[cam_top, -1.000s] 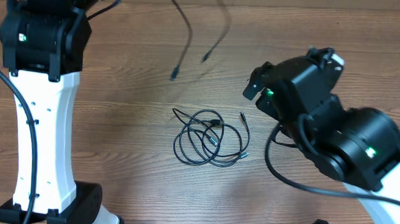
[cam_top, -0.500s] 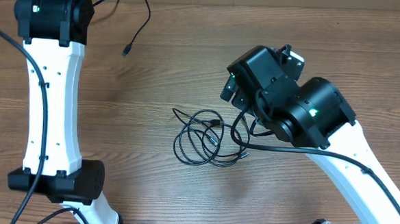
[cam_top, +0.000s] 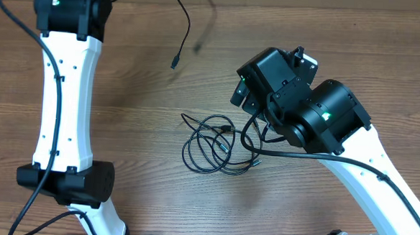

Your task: Untangle cables

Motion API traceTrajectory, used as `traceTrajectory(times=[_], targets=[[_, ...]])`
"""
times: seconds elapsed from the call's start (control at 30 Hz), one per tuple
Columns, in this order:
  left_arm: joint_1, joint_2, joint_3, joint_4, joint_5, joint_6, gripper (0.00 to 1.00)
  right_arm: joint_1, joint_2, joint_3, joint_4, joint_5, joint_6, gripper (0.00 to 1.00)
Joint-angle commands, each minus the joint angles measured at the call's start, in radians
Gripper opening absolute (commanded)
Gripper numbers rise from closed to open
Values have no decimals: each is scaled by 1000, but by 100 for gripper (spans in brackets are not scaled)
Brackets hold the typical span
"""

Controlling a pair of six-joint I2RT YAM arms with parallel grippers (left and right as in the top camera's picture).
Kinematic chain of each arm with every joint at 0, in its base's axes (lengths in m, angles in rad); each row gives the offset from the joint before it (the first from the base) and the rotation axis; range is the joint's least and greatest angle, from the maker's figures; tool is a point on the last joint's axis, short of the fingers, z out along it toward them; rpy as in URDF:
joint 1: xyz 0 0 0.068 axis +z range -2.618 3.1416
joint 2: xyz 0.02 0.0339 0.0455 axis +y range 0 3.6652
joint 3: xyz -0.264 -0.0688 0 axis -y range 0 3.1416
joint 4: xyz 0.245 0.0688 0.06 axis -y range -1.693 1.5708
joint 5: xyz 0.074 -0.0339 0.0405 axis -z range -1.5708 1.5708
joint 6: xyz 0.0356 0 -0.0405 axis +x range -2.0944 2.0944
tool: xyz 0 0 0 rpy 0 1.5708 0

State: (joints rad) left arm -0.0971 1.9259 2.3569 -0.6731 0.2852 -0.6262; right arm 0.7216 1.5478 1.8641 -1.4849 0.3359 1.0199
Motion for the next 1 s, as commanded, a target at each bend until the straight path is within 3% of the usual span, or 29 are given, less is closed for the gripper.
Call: traceTrajectory(times=[0.0, 0.6, 0.97], targets=[[-8, 26, 12, 5, 29, 3, 4, 1, 1, 1, 1, -2, -7, 100], [9, 34, 12, -4, -29, 55, 4, 1, 1, 1, -6, -2, -7, 100], [140, 36, 9, -14, -61, 143, 4, 1, 1, 1, -33, -2, -8, 100]])
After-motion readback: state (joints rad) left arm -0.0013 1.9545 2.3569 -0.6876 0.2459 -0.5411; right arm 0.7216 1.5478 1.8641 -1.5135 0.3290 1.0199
